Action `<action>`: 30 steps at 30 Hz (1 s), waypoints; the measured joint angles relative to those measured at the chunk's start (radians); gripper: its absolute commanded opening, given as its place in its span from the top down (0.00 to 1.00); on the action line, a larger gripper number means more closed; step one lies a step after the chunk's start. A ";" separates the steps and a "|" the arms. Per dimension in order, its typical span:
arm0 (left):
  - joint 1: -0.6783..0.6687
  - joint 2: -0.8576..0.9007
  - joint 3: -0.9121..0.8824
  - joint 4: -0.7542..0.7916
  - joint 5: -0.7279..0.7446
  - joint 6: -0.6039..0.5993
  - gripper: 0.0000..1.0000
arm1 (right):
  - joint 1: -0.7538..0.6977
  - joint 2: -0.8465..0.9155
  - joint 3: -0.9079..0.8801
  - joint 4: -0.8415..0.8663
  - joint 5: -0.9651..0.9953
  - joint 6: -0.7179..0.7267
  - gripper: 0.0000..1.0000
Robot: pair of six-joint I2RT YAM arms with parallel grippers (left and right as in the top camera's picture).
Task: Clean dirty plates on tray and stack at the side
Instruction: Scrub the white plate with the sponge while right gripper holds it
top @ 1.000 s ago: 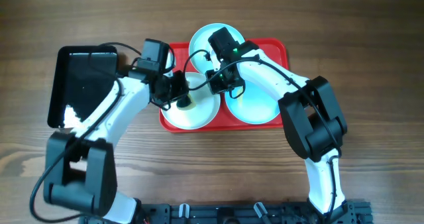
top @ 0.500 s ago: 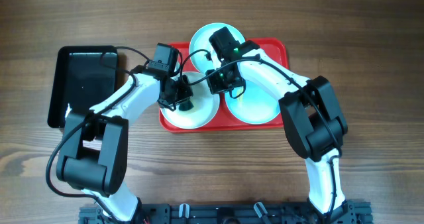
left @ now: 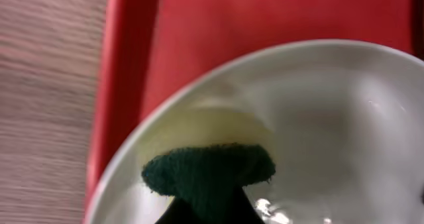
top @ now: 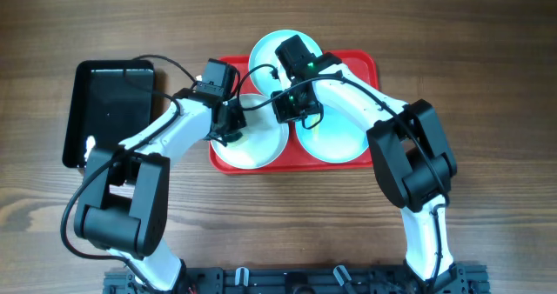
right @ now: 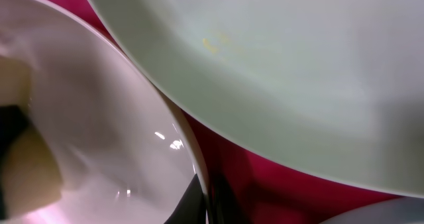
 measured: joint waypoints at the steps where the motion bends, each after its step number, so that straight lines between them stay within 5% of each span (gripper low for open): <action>1: 0.000 0.000 0.000 0.000 -0.018 0.015 0.96 | 0.000 0.000 0.000 0.000 0.000 0.000 0.96; 9: -0.001 -0.032 0.018 -0.034 -0.058 0.085 0.96 | 0.000 0.000 0.000 -0.003 -0.003 0.001 0.96; 20: -0.058 -0.011 0.034 -0.008 0.273 0.093 0.95 | 0.000 0.000 0.000 -0.003 -0.003 0.004 0.96; 23: -0.058 0.047 0.036 -0.005 0.272 0.093 0.86 | 0.000 0.000 0.000 -0.004 -0.002 0.004 0.96; 30: -0.060 0.050 0.061 -0.016 0.114 0.097 0.87 | -0.002 0.000 0.000 -0.004 -0.003 0.004 0.96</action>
